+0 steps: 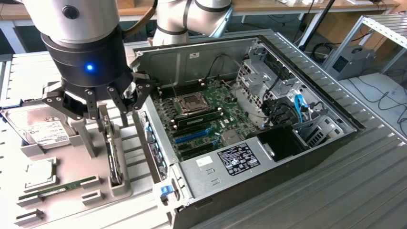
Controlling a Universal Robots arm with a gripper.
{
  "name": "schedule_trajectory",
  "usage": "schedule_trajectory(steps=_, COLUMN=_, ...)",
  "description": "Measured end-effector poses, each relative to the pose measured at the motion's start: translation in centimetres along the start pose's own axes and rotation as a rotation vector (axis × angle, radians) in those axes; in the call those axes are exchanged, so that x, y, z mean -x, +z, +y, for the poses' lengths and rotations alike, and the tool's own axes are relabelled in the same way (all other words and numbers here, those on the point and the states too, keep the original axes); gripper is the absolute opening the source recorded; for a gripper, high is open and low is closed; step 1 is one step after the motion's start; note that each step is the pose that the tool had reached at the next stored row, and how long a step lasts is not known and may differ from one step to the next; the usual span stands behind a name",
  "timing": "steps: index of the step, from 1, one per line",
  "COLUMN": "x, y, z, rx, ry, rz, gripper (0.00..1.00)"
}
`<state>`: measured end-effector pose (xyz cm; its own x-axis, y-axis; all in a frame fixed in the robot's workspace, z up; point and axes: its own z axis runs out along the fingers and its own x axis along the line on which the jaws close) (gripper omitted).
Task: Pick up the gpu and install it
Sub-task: 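Pick up the gpu and move the gpu toward the slot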
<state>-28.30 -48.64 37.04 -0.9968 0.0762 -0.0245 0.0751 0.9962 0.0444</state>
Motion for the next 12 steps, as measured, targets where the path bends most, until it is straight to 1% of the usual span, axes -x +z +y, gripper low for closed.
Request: schedule_trajectory(steps=12, x=-0.62, y=0.28, z=-0.06, rx=0.0000, ry=0.000, rz=0.0001, gripper=0.42)
